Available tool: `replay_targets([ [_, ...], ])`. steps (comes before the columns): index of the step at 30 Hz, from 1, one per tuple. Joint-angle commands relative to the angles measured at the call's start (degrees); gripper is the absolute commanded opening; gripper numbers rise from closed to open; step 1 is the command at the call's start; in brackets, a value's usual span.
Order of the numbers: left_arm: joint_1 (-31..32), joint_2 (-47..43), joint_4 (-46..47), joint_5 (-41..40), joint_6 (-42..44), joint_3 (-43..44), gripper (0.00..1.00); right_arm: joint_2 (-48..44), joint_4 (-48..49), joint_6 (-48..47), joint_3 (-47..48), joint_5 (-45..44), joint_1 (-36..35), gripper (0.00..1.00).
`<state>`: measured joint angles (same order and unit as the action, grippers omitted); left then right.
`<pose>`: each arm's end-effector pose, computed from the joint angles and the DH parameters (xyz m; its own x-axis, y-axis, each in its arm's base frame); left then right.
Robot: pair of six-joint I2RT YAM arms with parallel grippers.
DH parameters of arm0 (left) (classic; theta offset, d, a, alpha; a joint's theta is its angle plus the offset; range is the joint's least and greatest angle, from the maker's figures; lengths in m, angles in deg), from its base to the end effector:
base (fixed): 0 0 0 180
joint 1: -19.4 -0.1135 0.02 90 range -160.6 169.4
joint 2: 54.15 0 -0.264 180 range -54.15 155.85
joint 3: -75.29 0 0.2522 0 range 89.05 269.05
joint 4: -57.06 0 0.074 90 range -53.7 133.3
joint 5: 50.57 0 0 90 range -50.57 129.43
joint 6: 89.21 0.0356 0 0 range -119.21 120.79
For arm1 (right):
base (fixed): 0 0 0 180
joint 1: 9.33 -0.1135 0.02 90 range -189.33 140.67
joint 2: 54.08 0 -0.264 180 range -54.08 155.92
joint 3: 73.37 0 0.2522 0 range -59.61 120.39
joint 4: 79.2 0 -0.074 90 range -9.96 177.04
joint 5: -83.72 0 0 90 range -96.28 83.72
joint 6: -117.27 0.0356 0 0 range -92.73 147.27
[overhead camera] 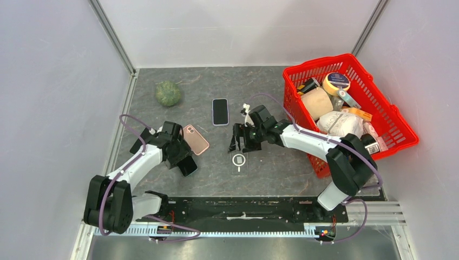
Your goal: Put the phone into the phone case
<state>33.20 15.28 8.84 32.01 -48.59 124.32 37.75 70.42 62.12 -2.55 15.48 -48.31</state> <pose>0.1987 -0.0441 0.1710 -0.7336 -0.5949 -0.3286 -0.5622 0.8029 -0.1984 0.2488 0.2183 0.2033 -0.9351 -0.0740 -0.3466 -0.2799 0.7540 0.5943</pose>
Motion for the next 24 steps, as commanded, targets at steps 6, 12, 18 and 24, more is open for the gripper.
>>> replay_targets([
  [6,5.01,-3.69,2.80,6.83,-3.22,1.13,0.30,5.94,9.66,2.48,5.51,9.87,-6.26,0.72],
  [12,8.20,-3.47,4.26,8.71,-5.70,2.74,0.30,8.72,13.97,5.18,5.74,10.58,-8.01,0.69],
  [18,11.20,-1.60,5.72,9.11,-7.72,4.84,0.30,12.05,18.72,8.77,5.82,10.42,-9.41,0.67],
  [24,13.47,-0.05,6.60,9.24,-8.75,6.89,0.30,13.61,21.19,10.96,5.60,8.28,-10.14,0.63],
])
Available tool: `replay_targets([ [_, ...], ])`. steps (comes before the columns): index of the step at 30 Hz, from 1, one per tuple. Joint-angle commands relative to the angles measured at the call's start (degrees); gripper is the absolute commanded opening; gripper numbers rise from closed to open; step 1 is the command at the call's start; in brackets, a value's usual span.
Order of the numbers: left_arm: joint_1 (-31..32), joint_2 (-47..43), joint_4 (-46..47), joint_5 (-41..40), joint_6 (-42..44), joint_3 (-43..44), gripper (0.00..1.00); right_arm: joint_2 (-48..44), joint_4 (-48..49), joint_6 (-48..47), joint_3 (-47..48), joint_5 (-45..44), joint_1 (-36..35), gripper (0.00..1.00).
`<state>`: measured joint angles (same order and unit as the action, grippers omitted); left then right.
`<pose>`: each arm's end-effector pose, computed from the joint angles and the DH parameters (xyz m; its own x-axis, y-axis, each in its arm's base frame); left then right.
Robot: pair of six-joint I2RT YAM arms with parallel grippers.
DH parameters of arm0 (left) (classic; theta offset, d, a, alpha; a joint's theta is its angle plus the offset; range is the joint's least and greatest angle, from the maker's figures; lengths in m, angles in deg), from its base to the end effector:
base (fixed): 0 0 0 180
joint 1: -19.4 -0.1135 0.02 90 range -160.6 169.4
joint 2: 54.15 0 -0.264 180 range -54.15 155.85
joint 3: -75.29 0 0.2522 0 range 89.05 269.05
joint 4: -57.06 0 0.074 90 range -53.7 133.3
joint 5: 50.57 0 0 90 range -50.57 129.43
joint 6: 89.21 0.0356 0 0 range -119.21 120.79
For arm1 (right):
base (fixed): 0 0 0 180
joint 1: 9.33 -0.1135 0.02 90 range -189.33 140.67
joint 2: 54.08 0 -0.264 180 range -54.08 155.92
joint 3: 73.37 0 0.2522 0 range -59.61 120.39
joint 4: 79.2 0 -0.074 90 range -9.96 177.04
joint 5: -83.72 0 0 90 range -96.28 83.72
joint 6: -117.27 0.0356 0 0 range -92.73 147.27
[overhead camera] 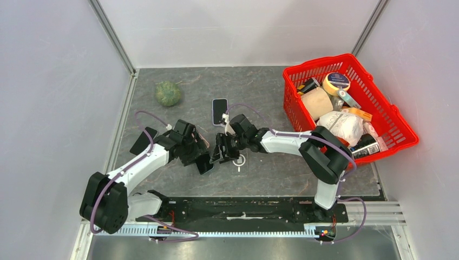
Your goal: Put the phone into the phone case
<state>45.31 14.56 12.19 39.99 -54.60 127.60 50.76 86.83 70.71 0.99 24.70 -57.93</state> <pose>0.1966 -0.0959 0.1922 -0.8111 -0.5209 -0.2660 -0.3986 0.8251 -0.4005 0.2373 0.2968 0.1676 -0.9455 -0.1811 -0.2705 -0.3250 0.5727 0.7526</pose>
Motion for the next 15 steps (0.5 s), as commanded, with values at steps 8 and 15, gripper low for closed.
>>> replay_targets([
  [8,4.35,2.98,4.79,1.13,-4.51,5.39,0.30,1.16,6.59,4.16,1.29,-2.15,-0.87,0.53],
  [15,6.38,3.21,6.69,1.41,-6.56,5.28,0.31,0.60,6.71,4.92,0.22,-4.71,-0.80,0.37],
])
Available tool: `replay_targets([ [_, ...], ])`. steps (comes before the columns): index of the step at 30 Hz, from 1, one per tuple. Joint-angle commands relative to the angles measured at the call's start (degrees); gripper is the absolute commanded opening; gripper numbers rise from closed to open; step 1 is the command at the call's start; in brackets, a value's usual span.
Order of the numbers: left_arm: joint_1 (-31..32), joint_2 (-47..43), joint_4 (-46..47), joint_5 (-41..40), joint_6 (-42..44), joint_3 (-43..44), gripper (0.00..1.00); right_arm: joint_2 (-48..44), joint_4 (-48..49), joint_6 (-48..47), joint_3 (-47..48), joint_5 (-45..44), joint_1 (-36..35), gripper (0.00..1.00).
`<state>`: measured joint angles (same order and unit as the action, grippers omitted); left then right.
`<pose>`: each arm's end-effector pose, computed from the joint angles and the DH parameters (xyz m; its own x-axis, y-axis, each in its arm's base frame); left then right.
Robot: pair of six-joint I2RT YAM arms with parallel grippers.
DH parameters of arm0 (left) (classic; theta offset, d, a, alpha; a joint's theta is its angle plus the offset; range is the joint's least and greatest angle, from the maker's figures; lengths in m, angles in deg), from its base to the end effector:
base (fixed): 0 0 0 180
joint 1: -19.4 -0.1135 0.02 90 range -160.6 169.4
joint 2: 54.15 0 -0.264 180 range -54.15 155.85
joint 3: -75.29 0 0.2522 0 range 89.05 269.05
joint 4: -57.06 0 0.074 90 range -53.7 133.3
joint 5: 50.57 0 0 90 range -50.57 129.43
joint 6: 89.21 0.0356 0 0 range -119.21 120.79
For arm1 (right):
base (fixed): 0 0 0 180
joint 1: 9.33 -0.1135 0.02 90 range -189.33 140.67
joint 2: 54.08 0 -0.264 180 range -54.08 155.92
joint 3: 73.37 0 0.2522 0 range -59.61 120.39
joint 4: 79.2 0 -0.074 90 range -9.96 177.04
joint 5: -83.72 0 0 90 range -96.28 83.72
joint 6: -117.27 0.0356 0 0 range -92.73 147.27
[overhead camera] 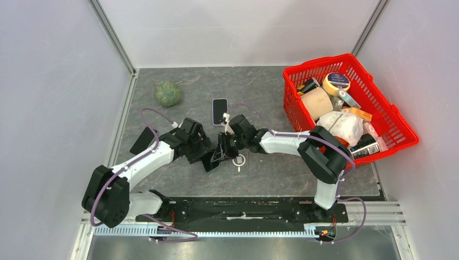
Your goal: Put the phone into the phone case
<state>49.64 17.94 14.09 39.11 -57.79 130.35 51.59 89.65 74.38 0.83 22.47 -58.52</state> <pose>0.2029 -0.1181 0.1959 -0.8177 -0.5111 -0.2648 -0.3772 0.8233 -0.4242 0.2379 0.3017 0.1648 -0.9568 -0.1253 -0.2622 -0.2848 0.5831 0.7608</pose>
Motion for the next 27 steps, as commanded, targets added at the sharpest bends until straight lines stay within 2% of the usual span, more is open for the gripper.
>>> replay_targets([
  [1,2.19,-0.41,5.10,2.37,-3.71,2.28,0.31,-0.13,3.91,1.43,0.37,-2.70,-0.21,0.33],
  [4,2.28,-1.64,6.35,2.16,-4.73,1.08,0.33,0.02,4.16,2.12,0.37,-2.95,-0.20,0.16],
  [5,2.28,-2.01,6.36,1.96,-4.74,1.04,0.36,-0.09,4.08,2.27,0.30,-3.07,-0.12,0.10],
  [7,2.28,-2.46,6.36,1.97,-4.28,1.22,0.50,-0.78,3.67,2.39,-0.03,-3.64,-0.01,0.00],
  [8,2.28,-2.63,6.29,1.73,-3.96,1.37,0.60,-1.43,3.37,2.41,-0.31,-4.26,0.13,0.00],
  [10,2.28,-2.92,5.65,0.98,-2.79,2.14,0.74,-3.25,3.13,2.62,-1.53,-6.00,0.53,0.00],
  [14,2.33,-4.92,3.26,-1.17,1.24,4.90,0.84,-7.90,0.60,3.16,-4.27,-9.41,2.43,0.00],
  [22,2.29,-8.57,-0.41,-0.42,8.38,9.67,0.87,-18.39,-9.34,0.89,-7.64,-15.30,6.31,0.00],
  [25,2.35,-6.59,-0.44,-0.34,9.08,9.02,0.79,-22.52,-13.24,0.61,-9.25,-19.77,6.38,0.00],
  [27,2.82,-4.15,1.47,1.56,9.15,7.84,0.69,-25.35,-14.83,0.54,-10.81,-21.39,6.40,0.00],
])
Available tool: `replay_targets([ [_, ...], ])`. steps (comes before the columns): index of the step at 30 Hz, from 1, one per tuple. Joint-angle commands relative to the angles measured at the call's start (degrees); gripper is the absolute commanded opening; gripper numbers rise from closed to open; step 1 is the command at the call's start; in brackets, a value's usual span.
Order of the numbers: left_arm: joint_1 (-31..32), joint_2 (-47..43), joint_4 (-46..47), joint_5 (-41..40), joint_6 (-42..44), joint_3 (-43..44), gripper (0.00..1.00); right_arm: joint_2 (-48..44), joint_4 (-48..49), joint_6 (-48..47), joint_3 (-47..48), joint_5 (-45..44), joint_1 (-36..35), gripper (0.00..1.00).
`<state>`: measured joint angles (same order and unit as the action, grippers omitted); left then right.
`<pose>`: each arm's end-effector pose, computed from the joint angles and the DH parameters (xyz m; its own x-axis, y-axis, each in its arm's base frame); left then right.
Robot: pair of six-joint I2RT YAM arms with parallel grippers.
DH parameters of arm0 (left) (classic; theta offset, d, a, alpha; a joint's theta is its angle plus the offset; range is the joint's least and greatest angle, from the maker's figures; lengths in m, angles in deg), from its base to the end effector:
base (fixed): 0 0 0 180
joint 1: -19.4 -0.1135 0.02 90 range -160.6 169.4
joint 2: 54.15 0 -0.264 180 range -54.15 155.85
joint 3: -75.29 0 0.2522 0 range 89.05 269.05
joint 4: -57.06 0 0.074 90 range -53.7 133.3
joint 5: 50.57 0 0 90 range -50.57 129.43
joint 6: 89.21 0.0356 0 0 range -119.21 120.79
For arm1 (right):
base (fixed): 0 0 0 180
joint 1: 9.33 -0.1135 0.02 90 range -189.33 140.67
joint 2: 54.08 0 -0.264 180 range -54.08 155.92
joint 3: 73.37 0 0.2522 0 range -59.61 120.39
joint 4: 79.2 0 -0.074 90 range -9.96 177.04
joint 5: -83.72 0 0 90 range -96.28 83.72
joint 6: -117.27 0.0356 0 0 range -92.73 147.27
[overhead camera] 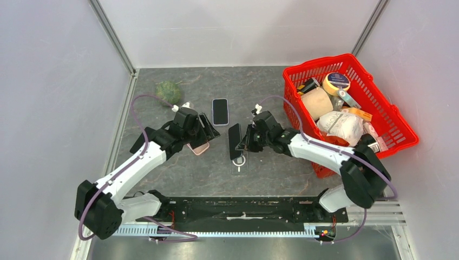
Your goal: Put the phone into the phone case
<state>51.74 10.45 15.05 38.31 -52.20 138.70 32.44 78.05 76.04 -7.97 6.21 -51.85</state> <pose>0.2021 -0.1272 0.2717 -0.7656 -0.4602 -0.4495 -0.1471 0.8055 -0.5740 0.2289 0.2204 0.2108 -0.9193 0.1532 -0.3624 -0.1265 0.7571 0.6410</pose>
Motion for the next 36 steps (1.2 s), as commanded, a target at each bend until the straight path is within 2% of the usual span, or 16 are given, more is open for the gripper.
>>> replay_targets([
  [1,1.12,4.46,1.58,2.68,3.36,-1.09,0.63,-7.56,-3.68,-0.84,-2.78,-5.46,-0.27,0.00],
  [6,5.13,10.87,4.85,1.37,3.07,-1.92,0.41,-12.47,-3.03,1.14,-8.15,-6.52,-0.93,0.00],
  [15,9.71,19.67,10.48,-1.48,0.34,-4.08,0.20,-11.70,1.30,2.64,-11.72,-7.09,-3.47,0.00],
  [23,13.55,24.06,12.66,-3.95,-2.65,-5.03,0.13,-9.05,3.55,4.14,-12.61,-5.39,-3.97,0.00],
  [36,15.21,26.58,13.66,-3.98,-4.12,-4.58,0.09,-0.87,10.77,5.21,-13.21,0.47,-3.98,0.00],
])
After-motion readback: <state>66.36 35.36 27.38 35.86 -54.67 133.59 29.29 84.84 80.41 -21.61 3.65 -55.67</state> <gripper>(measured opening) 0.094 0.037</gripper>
